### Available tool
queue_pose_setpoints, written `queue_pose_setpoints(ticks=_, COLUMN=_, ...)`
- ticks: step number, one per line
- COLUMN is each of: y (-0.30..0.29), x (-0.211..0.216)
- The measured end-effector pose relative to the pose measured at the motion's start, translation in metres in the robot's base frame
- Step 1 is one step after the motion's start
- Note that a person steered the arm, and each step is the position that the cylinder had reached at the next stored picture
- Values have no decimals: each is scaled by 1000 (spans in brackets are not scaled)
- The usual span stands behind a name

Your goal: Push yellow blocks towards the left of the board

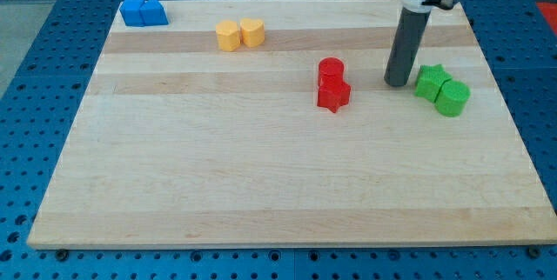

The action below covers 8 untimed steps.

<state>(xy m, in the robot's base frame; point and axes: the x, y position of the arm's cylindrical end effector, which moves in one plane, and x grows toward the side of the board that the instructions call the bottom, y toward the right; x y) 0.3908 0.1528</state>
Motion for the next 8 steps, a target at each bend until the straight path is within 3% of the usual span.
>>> queue_pose_setpoints(ticks=3, y=-28, x=0)
queue_pose_setpoints(ticks=5, y=-7, x=-80)
queue_pose_setpoints(ticks=8, y=-124, x=-121)
